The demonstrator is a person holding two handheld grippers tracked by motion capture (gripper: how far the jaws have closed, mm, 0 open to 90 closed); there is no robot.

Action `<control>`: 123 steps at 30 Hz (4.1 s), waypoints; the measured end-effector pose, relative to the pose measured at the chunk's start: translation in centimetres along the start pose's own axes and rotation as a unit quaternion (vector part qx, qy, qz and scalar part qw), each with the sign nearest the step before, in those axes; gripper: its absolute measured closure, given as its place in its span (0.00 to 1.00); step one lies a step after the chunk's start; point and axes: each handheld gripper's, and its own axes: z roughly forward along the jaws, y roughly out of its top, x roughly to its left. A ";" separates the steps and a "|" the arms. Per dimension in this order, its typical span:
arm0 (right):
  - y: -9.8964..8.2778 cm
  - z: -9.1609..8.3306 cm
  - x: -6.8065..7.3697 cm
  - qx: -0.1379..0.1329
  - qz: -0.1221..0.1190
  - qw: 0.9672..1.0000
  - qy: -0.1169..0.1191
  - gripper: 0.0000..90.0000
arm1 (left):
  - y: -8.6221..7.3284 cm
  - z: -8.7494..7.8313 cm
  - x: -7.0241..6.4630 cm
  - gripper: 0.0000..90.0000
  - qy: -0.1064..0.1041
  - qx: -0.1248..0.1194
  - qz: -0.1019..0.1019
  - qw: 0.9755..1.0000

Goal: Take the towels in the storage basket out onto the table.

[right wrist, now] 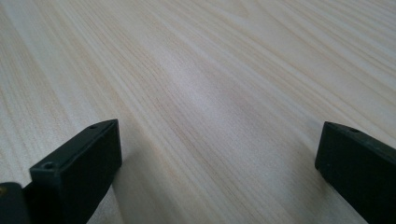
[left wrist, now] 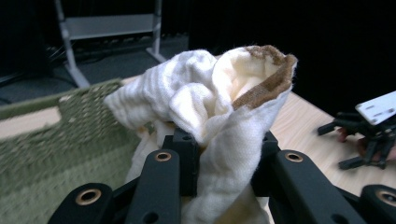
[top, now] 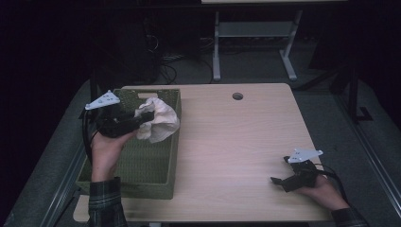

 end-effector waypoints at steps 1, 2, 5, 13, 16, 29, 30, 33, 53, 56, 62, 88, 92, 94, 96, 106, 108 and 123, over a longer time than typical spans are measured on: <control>0.0 0.0 0.0 0.000 0.000 1.000 0.000 0.00 | 0.2 0.1 -0.3 0.78 -0.004 -0.003 0.003 1.000; 0.0 0.0 0.0 0.000 0.000 1.000 0.000 0.00 | 0.5 0.3 -0.5 0.78 -0.007 -0.004 0.006 1.000; 0.0 0.0 0.0 0.000 0.000 1.000 0.000 0.00 | 0.9 0.7 -1.2 0.78 -0.017 -0.007 0.012 1.000; 0.0 0.0 0.0 0.000 0.000 1.000 0.000 0.00 | 1.8 1.8 -2.9 0.78 -0.052 -0.013 0.024 0.998; 0.0 0.0 0.0 0.000 0.000 1.000 0.000 0.00 | 2.2 2.3 -3.7 0.78 -0.061 -0.013 0.032 0.998; 0.0 0.0 0.0 0.000 0.000 1.000 0.000 0.00 | 3.2 5.6 -6.2 0.78 -0.104 0.000 0.053 0.993; 0.0 0.0 0.0 0.000 0.000 1.000 0.000 0.00 | 3.2 5.8 -6.4 0.78 -0.106 0.001 0.052 0.993; 0.0 0.0 0.0 0.000 0.000 1.000 0.000 0.00 | 3.3 6.7 -6.8 0.78 -0.115 0.005 0.055 0.992; 0.0 0.0 0.0 0.000 0.000 1.000 0.000 0.00 | 2.6 12.3 -10.2 0.79 -0.161 0.052 0.077 0.983; 0.0 0.0 0.0 0.000 0.000 1.000 0.000 0.00 | 2.2 13.2 -10.6 0.79 -0.164 0.061 0.077 0.981; 0.0 0.0 0.0 0.000 0.000 1.000 0.000 0.00 | 1.4 14.7 -11.6 0.79 -0.170 0.078 0.084 0.979; 0.0 0.0 0.0 -0.001 -0.003 1.000 0.001 0.00 | -4.8 22.2 -15.3 0.77 -0.203 0.168 0.104 0.959; 0.1 0.1 -0.1 -0.002 -0.006 1.000 0.003 0.00 | -6.1 23.4 -15.5 0.77 -0.206 0.184 0.106 0.955; 0.1 0.1 -0.1 -0.002 -0.007 1.000 0.005 0.00 | -6.8 23.8 -15.6 0.76 -0.205 0.191 0.107 0.954; 0.1 0.1 -0.1 -0.001 -0.009 1.000 0.008 0.00 | -7.3 24.1 -15.6 0.75 -0.204 0.197 0.109 0.953; 0.1 0.1 -0.1 0.000 -0.013 1.000 0.012 0.00 | -9.3 25.7 -15.3 0.54 -0.192 0.222 0.111 0.950; 0.0 0.0 -0.1 0.000 -0.014 1.000 0.013 0.00 | -9.1 25.6 -14.9 0.46 -0.190 0.209 0.097 0.954; 0.1 0.1 -0.1 0.001 -0.019 1.000 0.016 0.00 | -8.3 20.9 -12.8 0.37 -0.161 0.160 0.085 0.970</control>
